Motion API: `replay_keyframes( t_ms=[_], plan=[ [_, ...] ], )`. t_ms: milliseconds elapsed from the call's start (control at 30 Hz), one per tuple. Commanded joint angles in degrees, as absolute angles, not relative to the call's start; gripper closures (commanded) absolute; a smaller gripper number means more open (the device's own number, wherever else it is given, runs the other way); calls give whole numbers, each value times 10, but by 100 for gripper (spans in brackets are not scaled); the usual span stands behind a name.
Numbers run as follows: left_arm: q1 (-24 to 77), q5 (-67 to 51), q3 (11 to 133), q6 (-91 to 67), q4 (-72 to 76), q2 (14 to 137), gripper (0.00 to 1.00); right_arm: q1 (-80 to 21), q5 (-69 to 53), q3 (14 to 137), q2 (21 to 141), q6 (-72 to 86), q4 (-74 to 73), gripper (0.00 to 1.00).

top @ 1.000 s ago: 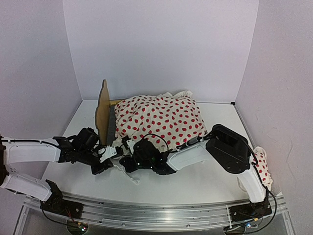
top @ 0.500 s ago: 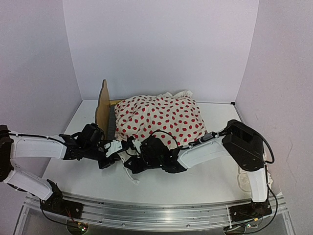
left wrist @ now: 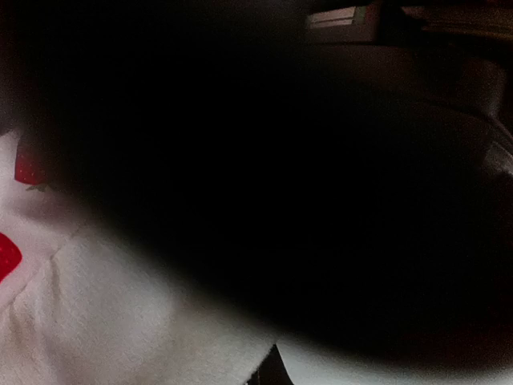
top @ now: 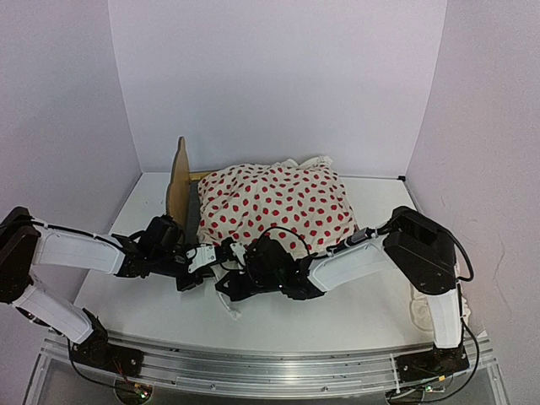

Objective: Set up the pet bed

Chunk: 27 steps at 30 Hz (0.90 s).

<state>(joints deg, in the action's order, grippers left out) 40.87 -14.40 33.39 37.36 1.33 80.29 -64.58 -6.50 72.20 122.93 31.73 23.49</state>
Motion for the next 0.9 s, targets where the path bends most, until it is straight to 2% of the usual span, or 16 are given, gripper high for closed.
replay_keyframes(
  t_ms=[0,233,533,733,867],
  plan=[
    [408,-177,309,428,70,829,100,-650,-94,732,1197,315,295,98],
    [408,-181,290,472,134,856,100,-636,-99,715,1202,344,295,75],
    [408,-184,277,495,160,871,100,-631,-84,642,1140,342,260,62],
    [408,-184,274,495,171,874,100,-616,-69,617,1122,351,249,63],
    [408,-177,272,496,185,875,100,-615,-54,644,1155,355,234,81]
  ],
)
